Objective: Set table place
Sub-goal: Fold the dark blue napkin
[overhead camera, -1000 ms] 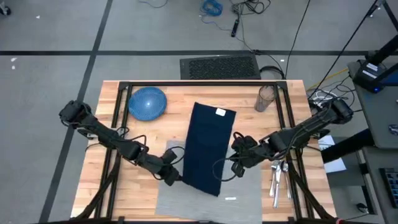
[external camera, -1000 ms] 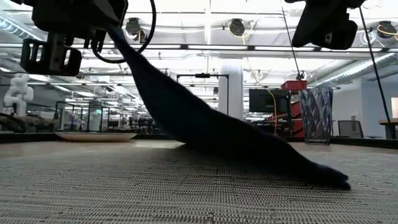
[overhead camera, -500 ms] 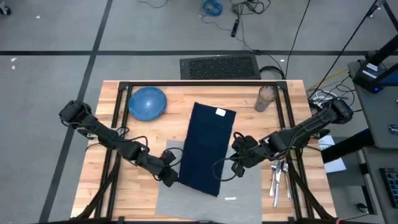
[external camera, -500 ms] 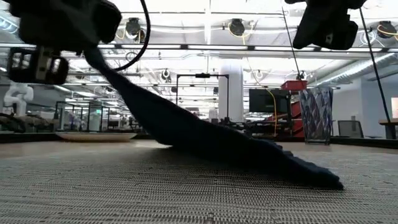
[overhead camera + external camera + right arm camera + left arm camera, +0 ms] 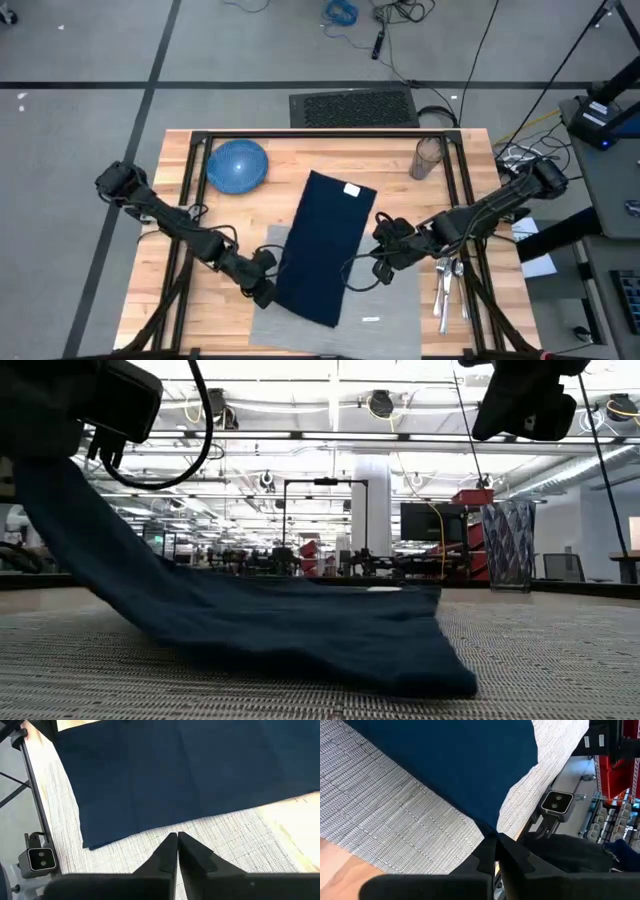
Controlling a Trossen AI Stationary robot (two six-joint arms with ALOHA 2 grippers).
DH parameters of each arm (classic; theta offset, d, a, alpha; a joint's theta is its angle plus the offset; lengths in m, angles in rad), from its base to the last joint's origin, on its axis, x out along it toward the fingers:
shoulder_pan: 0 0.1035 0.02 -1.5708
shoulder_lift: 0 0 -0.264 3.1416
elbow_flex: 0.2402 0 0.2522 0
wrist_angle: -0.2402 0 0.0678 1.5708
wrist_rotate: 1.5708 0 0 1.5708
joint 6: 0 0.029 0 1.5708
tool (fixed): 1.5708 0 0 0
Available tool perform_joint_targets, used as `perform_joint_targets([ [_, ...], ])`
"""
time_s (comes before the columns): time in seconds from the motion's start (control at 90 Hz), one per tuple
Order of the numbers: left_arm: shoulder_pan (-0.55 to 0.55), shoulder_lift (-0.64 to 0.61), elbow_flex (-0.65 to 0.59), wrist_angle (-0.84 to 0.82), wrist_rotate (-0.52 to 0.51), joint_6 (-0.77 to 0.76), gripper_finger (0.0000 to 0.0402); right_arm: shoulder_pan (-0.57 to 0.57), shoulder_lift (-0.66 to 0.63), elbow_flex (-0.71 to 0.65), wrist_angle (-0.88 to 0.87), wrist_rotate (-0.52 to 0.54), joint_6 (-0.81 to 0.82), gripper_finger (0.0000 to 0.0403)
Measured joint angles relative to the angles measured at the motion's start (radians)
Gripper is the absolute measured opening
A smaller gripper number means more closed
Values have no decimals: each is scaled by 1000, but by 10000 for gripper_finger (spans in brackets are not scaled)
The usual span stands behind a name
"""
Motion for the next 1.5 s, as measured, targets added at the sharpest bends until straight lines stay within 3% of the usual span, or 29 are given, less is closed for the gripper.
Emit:
perform_joint_targets([
  [0.644,-25,0,0,-18,19,-78,2,0,0,0,-7,3,-15,0],
  [0.922,-25,0,0,-19,28,-104,79,0,0,0,-52,3,-23,0],
  [1.022,-32,0,0,-49,117,-126,115,0,0,0,-101,3,-23,1],
  [1.178,-100,0,0,-216,448,-132,147,0,0,0,-232,0,-4,23],
  [1.244,-133,-3,0,-251,511,-158,149,4,0,0,-273,-5,5,34],
  [1.289,-148,-13,0,-249,454,-200,149,9,0,0,-282,-3,13,39],
  [1.333,-155,-22,7,-243,318,-236,149,18,0,0,-281,-1,24,44],
  [1.5,-151,-30,50,-112,-490,-199,150,53,0,0,-236,65,30,47],
])
